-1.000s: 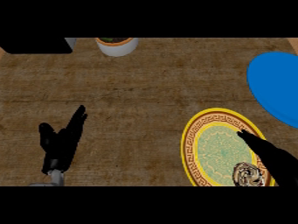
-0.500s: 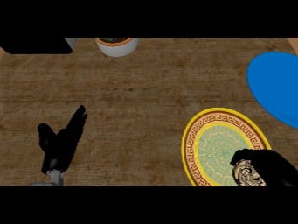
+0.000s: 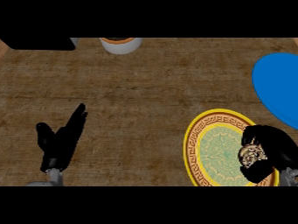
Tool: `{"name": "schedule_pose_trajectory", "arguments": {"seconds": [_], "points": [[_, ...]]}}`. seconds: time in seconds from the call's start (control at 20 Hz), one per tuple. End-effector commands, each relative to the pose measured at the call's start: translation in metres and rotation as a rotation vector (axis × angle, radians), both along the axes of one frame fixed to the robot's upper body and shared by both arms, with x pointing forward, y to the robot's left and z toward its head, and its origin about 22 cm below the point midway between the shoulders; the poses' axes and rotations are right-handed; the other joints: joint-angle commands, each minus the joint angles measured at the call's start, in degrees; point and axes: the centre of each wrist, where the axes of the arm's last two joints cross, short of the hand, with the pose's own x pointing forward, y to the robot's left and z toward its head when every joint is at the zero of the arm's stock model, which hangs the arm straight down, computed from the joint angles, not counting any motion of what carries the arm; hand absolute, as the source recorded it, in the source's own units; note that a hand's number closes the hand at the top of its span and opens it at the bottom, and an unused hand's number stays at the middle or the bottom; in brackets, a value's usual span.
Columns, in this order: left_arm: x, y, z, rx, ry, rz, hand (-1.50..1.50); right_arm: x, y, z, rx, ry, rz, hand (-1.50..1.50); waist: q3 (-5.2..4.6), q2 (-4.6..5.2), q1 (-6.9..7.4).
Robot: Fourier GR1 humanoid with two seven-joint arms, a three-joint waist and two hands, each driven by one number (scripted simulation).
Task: Pick the cupcake from the plate and place it in the plate
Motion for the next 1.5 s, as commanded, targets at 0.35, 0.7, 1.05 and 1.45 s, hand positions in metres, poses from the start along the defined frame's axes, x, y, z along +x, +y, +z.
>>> {"name": "schedule_pose_trajectory", "arguments": {"seconds": [0.35, 0.7, 1.05, 1.45], "points": [[0.007, -0.013, 0.008, 0.004, -0.026, -0.08, 0.0, 0.074, -0.05, 0.082, -0.096, -0.464, -0.921, 1.5, -0.55, 2.66, 5.7], [0.014, -0.029, 0.012, 0.007, -0.029, -0.139, 0.0, 0.106, -0.07, 0.137, -0.22, -0.75, -1.294, 1.5, -0.39, 3.69, 9.42], [0.016, -0.034, 0.009, 0.003, -0.016, -0.163, 0.0, 0.121, -0.077, 0.162, -0.252, -0.972, -1.504, 1.5, -0.06, 3.49, 9.6], [0.021, -0.031, 0.01, 0.001, 0.009, -0.134, 0.0, 0.131, -0.079, 0.141, -0.398, -1.088, -1.599, 1.5, 0.08, 2.73, 6.6]]}}
